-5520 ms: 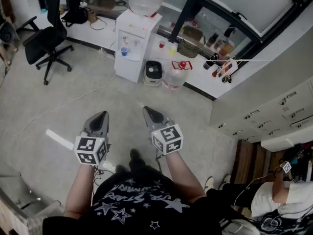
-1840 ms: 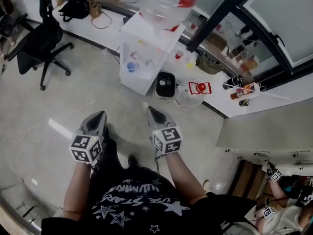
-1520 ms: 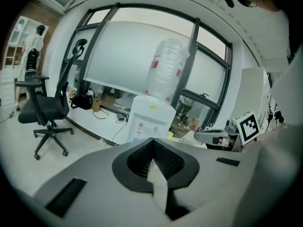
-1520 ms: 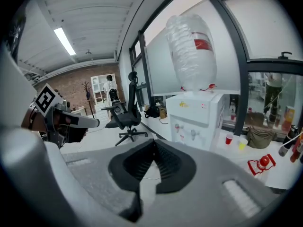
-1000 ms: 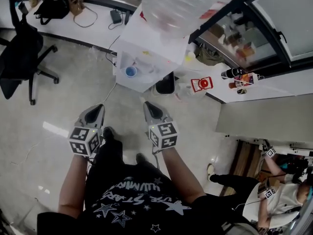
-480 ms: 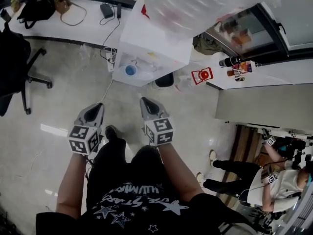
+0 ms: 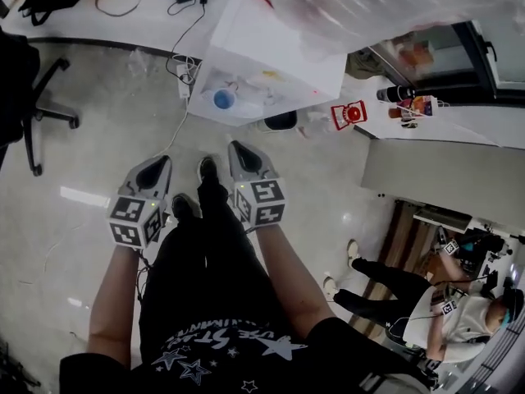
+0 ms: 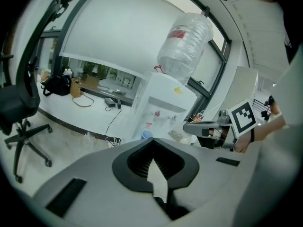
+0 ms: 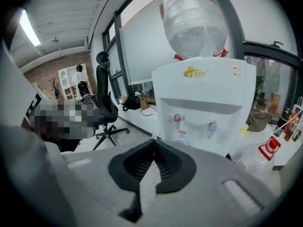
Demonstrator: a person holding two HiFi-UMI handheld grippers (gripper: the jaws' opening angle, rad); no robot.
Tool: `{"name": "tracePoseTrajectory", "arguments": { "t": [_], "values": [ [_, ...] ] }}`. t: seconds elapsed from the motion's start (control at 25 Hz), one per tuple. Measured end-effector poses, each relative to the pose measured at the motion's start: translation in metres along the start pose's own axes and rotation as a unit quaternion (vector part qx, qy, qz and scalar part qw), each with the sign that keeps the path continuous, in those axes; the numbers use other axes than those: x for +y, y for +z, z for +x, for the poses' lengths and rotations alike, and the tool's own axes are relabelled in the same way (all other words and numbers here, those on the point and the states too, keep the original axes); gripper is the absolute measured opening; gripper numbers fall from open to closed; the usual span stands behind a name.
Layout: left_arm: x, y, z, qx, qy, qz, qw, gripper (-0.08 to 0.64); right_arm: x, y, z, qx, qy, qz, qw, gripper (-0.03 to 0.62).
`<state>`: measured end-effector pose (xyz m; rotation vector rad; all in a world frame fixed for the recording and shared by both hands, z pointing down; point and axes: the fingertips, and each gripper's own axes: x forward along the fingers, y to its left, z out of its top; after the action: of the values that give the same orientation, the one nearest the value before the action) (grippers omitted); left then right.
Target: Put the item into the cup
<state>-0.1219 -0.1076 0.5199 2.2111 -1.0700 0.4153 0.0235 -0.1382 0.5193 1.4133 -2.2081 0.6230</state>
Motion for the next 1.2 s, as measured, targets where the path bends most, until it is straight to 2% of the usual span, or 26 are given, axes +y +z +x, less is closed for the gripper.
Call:
{"name": "tracePoseTrajectory", "arguments": {
  "t": [0.12,0.52,0.68,1.04,1.2],
  "values": [
    [0.010,-0.005,0.010,0.001,0.005,0.009,0.9999,0.005,-0.012,-0.009,0.022,0.002,-0.004,-0.001,1.000,0.002],
    [0.049,-0.025,0.047,-0.001,0.034,-0.021,0.9992,0.005,-0.048,-0.048,0.077,0.017,-0.009,0.012,1.000,0.002],
    [0.055,-0.029,0.066,-0.003,0.038,-0.017,0.9991,0.005,-0.060,-0.056,0.095,0.022,-0.010,0.017,1.000,0.002],
    [0.061,-0.037,0.095,0.015,0.030,-0.022,0.9992,0.005,-0.076,-0.046,0.132,0.009,-0.013,0.041,0.999,0.002],
    [0.069,-0.030,0.104,0.009,0.035,-0.028,0.9990,0.005,-0.080,-0.038,0.148,0.004,-0.006,0.056,0.998,0.002]
  ]
}}
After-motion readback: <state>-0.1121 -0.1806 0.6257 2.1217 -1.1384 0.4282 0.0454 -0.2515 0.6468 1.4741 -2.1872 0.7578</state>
